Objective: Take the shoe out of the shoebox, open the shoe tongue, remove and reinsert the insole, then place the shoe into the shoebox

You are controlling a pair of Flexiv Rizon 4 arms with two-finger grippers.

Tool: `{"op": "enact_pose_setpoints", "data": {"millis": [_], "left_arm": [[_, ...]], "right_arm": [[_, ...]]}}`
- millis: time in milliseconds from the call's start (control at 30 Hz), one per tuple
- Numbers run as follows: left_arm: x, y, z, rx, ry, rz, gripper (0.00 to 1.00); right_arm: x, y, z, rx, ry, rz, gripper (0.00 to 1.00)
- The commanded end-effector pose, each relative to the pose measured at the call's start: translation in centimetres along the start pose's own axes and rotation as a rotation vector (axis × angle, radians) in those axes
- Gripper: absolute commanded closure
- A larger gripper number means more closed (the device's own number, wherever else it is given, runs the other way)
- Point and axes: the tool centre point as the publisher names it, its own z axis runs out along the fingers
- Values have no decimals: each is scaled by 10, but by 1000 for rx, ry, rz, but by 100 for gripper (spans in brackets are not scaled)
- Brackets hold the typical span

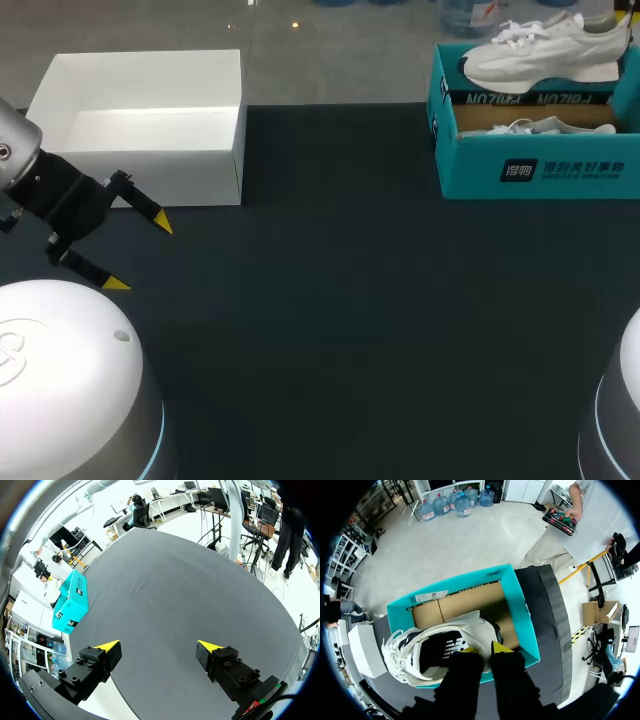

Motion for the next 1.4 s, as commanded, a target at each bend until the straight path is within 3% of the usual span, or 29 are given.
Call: {"op": "enact_pose_setpoints", "data": {"millis": [33,200,433,767,1000,1400], "left_arm": [[0,-1,0,-3,1,0,0],[0,-1,0,-3,1,0,0],[0,-1,0,-3,1,0,0],[0,-1,0,-3,1,0,0],[0,-1,0,-3,1,0,0],[0,-1,0,-3,1,0,0]], "right_arm": [[-1,-1,-1,-3,2,1,100],[-6,-1,4,16,-100,77,100],[-8,2,17,25,-106,114,100],[-25,13,37,-28,-139,175,100],[-26,25,46,-77,-159,197,100],[-19,31,73,-82,-165,271,100]]}}
